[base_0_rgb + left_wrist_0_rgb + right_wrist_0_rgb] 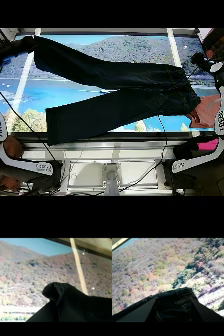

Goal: Fold the clothes and pants, and hang the long-sleeved shirts on hangers.

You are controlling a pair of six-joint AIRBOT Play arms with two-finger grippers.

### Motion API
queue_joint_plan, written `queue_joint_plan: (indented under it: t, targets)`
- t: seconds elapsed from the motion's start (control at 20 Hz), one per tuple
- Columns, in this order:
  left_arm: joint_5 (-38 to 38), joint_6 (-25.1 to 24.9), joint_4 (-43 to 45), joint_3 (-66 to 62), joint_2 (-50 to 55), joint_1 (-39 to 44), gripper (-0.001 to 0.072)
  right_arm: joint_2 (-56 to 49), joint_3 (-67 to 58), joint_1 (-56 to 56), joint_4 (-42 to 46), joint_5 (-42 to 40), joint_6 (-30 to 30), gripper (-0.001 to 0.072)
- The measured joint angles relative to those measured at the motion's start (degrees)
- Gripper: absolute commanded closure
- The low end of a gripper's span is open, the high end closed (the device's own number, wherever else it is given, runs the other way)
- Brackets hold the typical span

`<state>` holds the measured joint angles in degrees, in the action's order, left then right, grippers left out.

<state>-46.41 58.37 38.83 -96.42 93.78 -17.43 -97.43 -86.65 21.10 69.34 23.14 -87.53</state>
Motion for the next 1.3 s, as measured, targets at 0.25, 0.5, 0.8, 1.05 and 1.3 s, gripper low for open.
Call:
queue_joint_plan:
  t: [0.25, 0.5, 0.8, 1.05, 1.3]
  targets:
    - [4.3, 8.1, 10.8, 0.0, 4.4, -0.1, 0.0685, 0.0, 0.0, 0.0, 0.0, 0.0, 0.0, 0.0259]
    - [14.3, 10.5, 13.9, 0.0, 11.1, 0.0, 0.0662, 0.0, 0.0, 0.0, 0.0, 0.0, 0.0, 0.0260]
    - [19.7, 10.6, 14.9, 0.0, 15.4, -0.2, 0.0059, 0.0, 0.0, 0.0, 0.0, 0.0, 0.0, 0.0261]
    - [20.2, 10.4, 15.1, 0.0, 14.4, -0.2, 0.0065, 1.1, 0.0, 0.0, 1.3, 0.0, 0.1, 0.0262]
    - [12.4, 9.1, 15.3, 0.0, 7.1, -0.5, 0.0641, 5.8, -0.3, 3.1, 7.8, 6.1, 2.1, 0.0263]
